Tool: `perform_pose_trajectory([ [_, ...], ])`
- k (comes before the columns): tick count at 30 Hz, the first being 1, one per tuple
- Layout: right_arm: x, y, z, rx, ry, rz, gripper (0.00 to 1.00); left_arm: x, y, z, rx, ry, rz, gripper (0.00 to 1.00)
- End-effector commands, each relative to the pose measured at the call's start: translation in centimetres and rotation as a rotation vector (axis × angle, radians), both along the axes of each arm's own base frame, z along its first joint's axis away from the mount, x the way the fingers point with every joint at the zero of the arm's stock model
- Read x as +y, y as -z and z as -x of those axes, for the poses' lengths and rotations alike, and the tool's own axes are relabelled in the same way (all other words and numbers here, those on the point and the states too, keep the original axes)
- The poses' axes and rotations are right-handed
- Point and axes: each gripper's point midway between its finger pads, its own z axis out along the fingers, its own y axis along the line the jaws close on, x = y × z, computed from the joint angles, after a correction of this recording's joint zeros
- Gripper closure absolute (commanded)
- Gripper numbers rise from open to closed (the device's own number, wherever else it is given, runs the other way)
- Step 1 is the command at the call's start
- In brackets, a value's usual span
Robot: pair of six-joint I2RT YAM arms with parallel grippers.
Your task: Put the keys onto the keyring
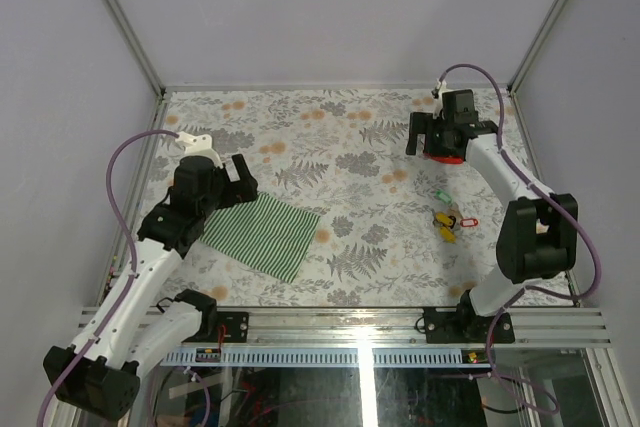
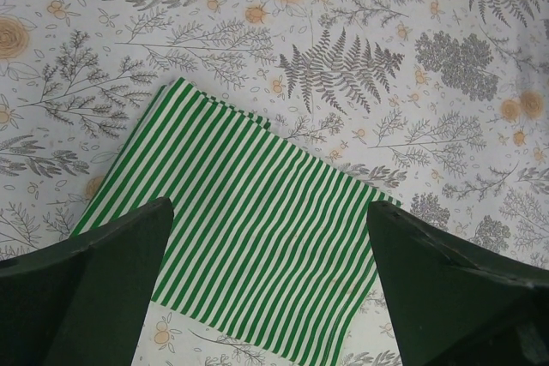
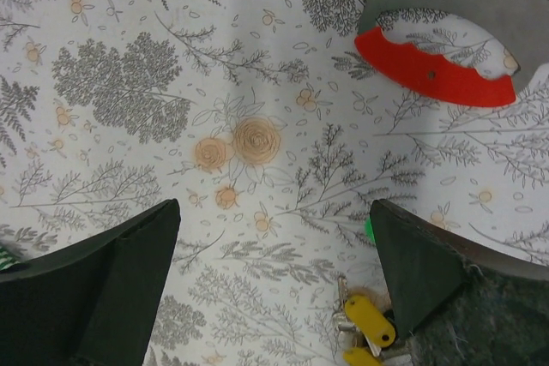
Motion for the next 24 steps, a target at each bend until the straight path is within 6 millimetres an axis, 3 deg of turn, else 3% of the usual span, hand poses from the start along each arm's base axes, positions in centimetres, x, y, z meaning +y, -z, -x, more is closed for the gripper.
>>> perform_pose_trajectory([
  [1, -0.2, 0.4, -3.7, -0.044, -0.029, 0.015, 0.01, -1.0, 0.0, -0.3, -0.012, 0.045, -0.004, 0.00],
  [12, -3.1, 3.8, -7.2, 0.037, -0.035, 0.058, 0.02, -1.4, 0.2, -0.2, -0.006, 0.062, -0.013, 0.00],
  [24, -3.7, 6.6, -8.8, 0.141, -0.057, -0.008, 0.04, -1.2, 0.5, -0.3, 0.005, 0.052, -0.021, 0.00],
])
